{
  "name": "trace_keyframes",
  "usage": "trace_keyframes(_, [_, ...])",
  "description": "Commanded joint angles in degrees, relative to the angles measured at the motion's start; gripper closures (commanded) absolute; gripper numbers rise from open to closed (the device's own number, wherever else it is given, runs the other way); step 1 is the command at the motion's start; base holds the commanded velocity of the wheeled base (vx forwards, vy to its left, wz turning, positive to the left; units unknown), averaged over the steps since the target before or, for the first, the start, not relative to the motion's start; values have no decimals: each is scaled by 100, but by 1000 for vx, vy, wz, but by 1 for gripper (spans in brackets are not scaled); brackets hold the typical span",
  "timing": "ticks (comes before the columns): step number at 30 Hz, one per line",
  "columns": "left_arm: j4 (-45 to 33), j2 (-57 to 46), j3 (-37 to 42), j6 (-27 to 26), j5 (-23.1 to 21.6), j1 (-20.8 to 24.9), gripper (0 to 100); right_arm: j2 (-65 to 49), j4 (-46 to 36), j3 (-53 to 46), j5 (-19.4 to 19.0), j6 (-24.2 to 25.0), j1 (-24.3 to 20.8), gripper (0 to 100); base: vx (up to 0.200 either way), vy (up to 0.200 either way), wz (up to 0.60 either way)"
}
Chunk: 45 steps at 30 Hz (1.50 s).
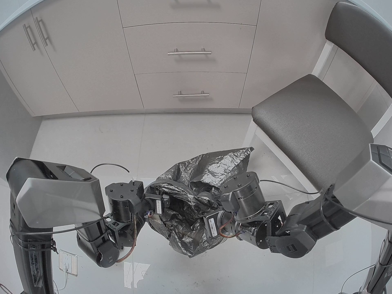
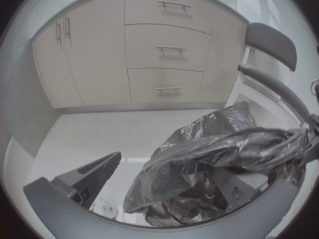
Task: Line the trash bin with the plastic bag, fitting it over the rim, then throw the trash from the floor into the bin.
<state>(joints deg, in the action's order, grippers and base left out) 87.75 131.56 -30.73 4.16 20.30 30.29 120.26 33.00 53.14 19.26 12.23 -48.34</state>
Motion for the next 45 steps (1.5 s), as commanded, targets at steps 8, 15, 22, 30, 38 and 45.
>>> trace_keyframes(8, [-3, -201, -126, -20, -8, 20, 0, 68, 119, -32, -1, -10, -123, 100, 0, 0, 0])
trace_keyframes(15, [-3, -157, -100, -134, -8, 29, 0, 68, 128, -40, 7, -10, -132, 100, 0, 0, 0])
trace_keyframes(22, [-3, -166, -100, -170, -26, 29, 0, 85, 128, 4, 280, -27, -203, 100, 0, 0, 0])
trace_keyframes(30, [-3, -166, -100, -152, -35, 20, 100, 68, 128, -5, 280, -19, -220, 100, 0, 0, 0])
trace_keyframes(38, [-3, -192, -126, -134, -35, 3, 100, 59, 128, -32, 280, -10, -317, 100, 0, 0, 0])
trace_keyframes(45, [-3, -192, -152, -99, -35, -24, 100, 85, 137, -14, 289, 8, -378, 100, 0, 0, 0])
